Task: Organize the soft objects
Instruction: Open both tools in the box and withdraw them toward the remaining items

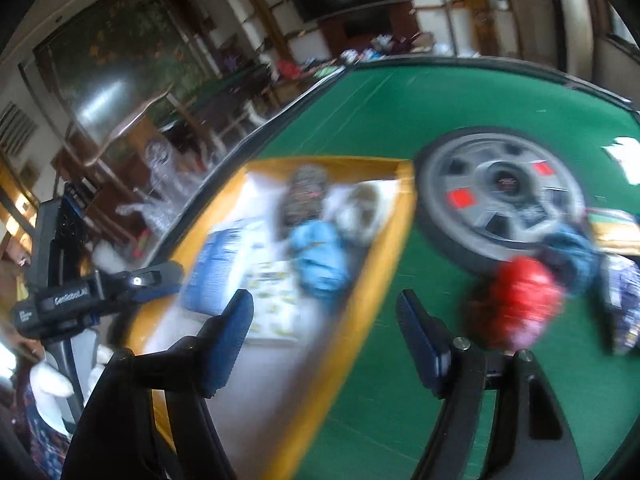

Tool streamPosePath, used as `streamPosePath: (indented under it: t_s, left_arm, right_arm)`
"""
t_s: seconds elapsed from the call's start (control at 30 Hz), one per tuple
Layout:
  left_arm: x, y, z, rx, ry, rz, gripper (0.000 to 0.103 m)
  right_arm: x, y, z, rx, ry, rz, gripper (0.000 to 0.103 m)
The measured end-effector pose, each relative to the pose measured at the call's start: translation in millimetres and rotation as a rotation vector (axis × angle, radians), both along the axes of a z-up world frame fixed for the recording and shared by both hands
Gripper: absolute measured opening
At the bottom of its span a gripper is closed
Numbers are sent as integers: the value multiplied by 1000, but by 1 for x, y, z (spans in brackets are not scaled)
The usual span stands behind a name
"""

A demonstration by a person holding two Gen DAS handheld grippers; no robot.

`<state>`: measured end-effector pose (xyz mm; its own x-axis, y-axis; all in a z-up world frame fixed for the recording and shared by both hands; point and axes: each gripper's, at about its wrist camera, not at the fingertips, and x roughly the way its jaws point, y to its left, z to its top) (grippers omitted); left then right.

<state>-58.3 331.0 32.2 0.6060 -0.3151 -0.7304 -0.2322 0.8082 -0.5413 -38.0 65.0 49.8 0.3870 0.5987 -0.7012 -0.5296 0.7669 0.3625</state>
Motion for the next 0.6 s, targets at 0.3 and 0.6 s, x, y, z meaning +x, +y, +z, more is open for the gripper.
streamPosePath:
  t_s: [0.3, 0.6]
  left_arm:
    - [46, -20, -10, 132, 72, 65, 72]
    - [16, -53, 30, 170, -33, 29, 72]
  right_arm:
    - [12, -86, 5, 19, -31, -146, 69]
    - [17, -168, 18, 22, -120, -271, 69]
